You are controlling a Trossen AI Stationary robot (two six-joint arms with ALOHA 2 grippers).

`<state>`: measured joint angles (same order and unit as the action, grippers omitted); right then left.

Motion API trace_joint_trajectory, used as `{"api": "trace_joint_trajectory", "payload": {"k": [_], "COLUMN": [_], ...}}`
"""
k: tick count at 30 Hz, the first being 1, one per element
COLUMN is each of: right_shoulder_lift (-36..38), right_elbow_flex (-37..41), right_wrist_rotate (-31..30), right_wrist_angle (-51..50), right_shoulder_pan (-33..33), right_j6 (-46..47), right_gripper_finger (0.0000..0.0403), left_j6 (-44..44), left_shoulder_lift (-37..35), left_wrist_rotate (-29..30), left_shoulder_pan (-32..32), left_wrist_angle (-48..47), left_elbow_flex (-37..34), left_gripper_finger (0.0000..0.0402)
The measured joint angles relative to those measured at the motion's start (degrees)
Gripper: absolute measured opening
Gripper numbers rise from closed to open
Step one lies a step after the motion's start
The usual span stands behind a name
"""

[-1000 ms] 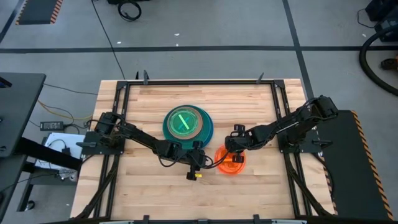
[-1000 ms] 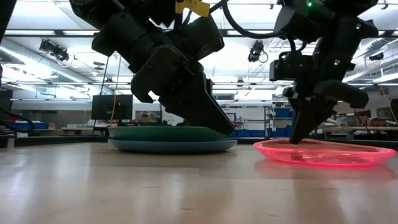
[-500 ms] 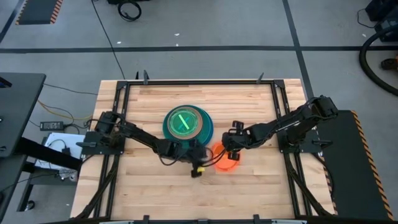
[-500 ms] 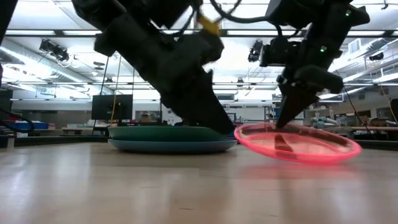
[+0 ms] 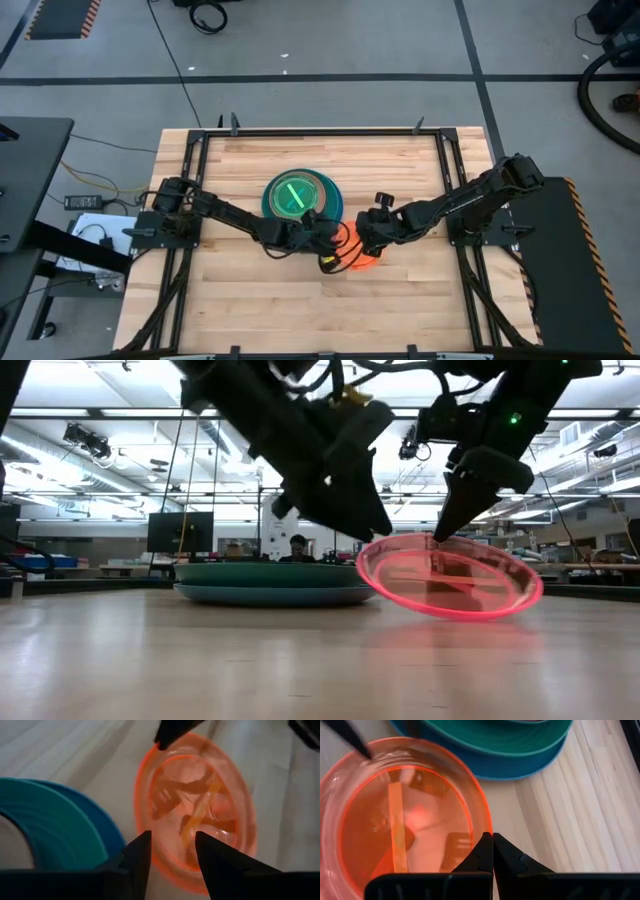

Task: Stack plastic plates
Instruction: Stack the transparent orange plate on top of the transparent light green plate

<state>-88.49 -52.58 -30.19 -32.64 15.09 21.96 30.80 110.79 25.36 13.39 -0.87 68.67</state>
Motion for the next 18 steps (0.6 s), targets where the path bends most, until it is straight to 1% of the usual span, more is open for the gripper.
{"api": "trace_joint_trajectory", "payload": {"k": [4, 12, 15, 18], "right_shoulder_lift": [0.0, 0.0, 0.0, 0.0], "right_elbow_flex": [0.0, 0.0, 0.0, 0.0], "right_wrist_rotate": [0.1, 0.0, -1.8, -3.4], "right_wrist_angle": [-0.1, 0.0, 0.0, 0.0], "right_shoulder_pan": [0.3, 0.9, 1.3, 1.9], "right_j6": [-0.5, 0.2, 1.5, 3.3], "right_gripper_finger": [0.0005, 0.0005, 0.0005, 0.0005], "left_j6": [-2.3, -6.3, -5.6, -5.5], "left_shoulder_lift": [0.0, 0.1, 0.2, 0.2], "left_wrist_rotate": [0.3, 0.1, 0.1, 2.1], "left_shoulder_pan": [-0.5, -1.0, -0.9, -0.6], "left_wrist_angle": [-5.4, -5.3, -5.5, -5.4], "left_elbow_flex": [2.6, 3.0, 3.0, 3.0], "left_gripper_finger": [0.0162, 0.016, 0.016, 0.016]}}
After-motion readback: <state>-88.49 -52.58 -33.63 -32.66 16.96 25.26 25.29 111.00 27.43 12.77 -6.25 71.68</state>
